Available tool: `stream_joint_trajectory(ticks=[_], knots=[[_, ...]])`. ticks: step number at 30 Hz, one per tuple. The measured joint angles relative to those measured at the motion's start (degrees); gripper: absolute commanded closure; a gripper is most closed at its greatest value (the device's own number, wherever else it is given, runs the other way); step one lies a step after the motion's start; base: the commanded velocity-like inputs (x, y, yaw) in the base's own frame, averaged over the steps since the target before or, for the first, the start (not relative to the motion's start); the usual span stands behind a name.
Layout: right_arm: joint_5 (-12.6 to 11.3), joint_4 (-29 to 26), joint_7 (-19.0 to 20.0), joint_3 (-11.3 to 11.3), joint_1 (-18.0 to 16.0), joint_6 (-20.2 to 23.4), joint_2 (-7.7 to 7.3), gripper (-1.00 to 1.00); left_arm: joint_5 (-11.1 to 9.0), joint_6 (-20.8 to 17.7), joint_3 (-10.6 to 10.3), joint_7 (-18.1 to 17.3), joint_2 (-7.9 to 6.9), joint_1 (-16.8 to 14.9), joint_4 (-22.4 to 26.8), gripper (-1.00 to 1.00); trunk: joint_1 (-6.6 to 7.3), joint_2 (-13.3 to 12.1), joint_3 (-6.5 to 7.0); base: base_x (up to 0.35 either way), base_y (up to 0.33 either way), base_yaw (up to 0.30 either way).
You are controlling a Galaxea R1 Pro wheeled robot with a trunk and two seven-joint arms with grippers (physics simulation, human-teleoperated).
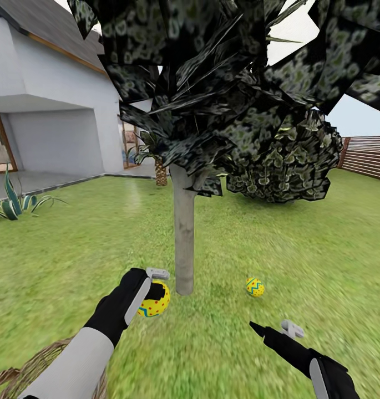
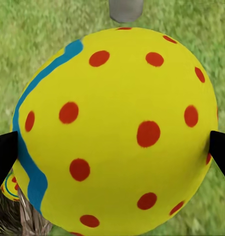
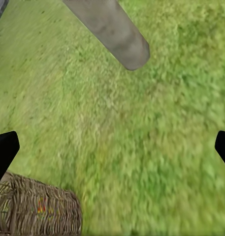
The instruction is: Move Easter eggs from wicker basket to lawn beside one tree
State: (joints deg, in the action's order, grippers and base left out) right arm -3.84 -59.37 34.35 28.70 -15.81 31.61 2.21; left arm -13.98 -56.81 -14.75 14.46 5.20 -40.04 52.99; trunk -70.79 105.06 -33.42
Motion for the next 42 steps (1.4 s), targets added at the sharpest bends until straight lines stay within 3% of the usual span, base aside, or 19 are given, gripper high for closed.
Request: stream_joint_trajectory(ticks=[16, 42], knots=[[0.00, 0.07, 0.00, 0.02, -0.01, -0.04, -0.06, -1.00, 0.07, 0.65, 0.00, 0.00, 0.01, -0.01, -0.31, 1.00, 3.51, -6.42, 2.87, 0.000, 0.000, -0.020], [0.00, 0.07, 0.00, 0.02, 0.03, -0.04, -0.07, -1.00, 0.09, 0.65, -0.02, 0.00, 0.01, -0.01, -0.32, 1.00, 9.23, -16.85, 7.54, 0.000, 0.000, -0.267]])
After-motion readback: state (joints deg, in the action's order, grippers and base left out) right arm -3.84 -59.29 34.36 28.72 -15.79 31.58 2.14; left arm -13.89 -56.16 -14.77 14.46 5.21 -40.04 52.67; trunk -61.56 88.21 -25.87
